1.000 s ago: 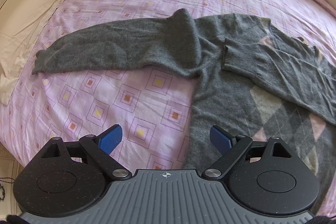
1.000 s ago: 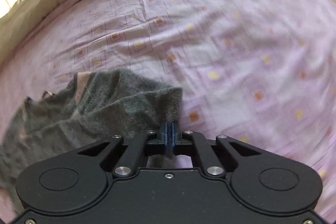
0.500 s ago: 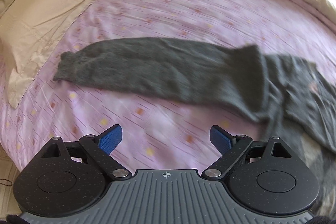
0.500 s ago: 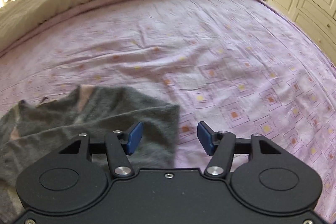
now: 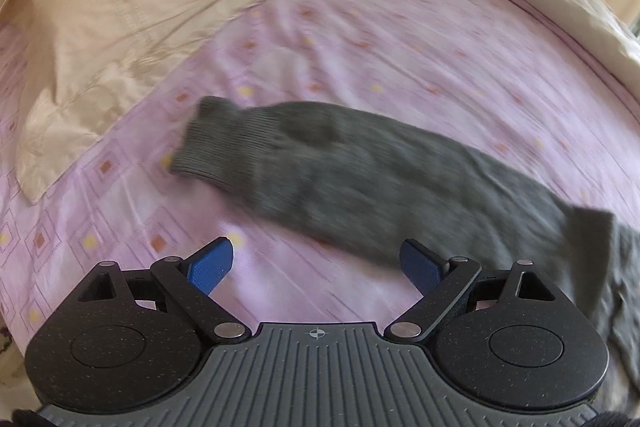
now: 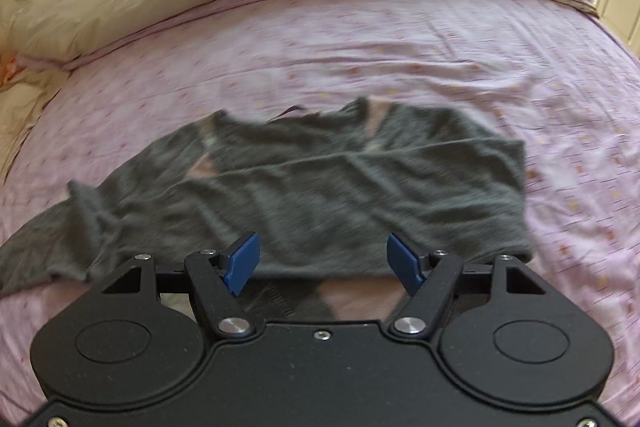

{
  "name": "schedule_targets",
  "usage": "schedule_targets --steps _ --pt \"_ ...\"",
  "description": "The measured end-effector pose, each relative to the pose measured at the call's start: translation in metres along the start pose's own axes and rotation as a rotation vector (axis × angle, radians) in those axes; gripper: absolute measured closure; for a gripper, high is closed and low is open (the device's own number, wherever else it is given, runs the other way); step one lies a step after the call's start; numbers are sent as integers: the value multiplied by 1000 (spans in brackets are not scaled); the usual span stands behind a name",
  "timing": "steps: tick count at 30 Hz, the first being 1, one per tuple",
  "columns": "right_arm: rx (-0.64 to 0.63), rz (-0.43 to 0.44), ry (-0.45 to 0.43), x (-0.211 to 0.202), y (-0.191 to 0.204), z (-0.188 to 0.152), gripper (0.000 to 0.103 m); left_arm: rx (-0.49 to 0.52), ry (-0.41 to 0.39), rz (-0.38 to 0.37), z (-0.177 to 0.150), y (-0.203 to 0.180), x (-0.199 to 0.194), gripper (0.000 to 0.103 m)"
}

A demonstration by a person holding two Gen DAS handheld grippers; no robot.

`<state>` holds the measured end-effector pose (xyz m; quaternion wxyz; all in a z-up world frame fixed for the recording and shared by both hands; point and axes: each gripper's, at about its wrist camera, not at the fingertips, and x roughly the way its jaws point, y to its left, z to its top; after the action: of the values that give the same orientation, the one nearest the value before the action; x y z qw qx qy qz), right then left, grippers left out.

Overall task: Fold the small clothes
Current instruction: 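Grasp the other sleeve cuff with the left gripper and lift it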

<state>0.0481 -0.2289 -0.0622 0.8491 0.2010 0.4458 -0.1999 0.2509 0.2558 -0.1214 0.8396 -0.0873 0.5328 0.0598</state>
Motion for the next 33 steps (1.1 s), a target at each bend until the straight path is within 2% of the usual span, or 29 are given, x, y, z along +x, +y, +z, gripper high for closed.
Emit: schedule_targets --steps 7,12,14,16,18,20,22,24,28,33 --pt "-22 31 45 -2 43 -13 30 -97 29 -26 23 35 32 12" --pt "-38 37 56 -5 61 -17 30 -75 -12 -24 37 36 43 12" --pt "-43 39 55 -7 66 -18 30 -65 -36 -26 40 37 44 27" --pt "-47 41 56 -8 69 -19 30 -49 -58 -4 42 35 43 67" --pt "-47 48 58 -9 70 -21 30 -73 -71 -71 43 36 40 92" --pt "-49 55 62 -10 69 -23 30 -101 -102 -97 43 35 31 93" --pt "-52 61 65 -10 67 -24 30 -87 -169 -95 42 27 12 94" --pt "-48 74 64 -11 64 -24 30 -76 -220 -131 44 17 -9 94" --pt "-31 98 59 -13 53 -28 30 -1 -328 -208 49 -18 -62 94" --pt "-17 140 66 -16 30 -34 30 125 -457 -324 43 -86 -128 94"
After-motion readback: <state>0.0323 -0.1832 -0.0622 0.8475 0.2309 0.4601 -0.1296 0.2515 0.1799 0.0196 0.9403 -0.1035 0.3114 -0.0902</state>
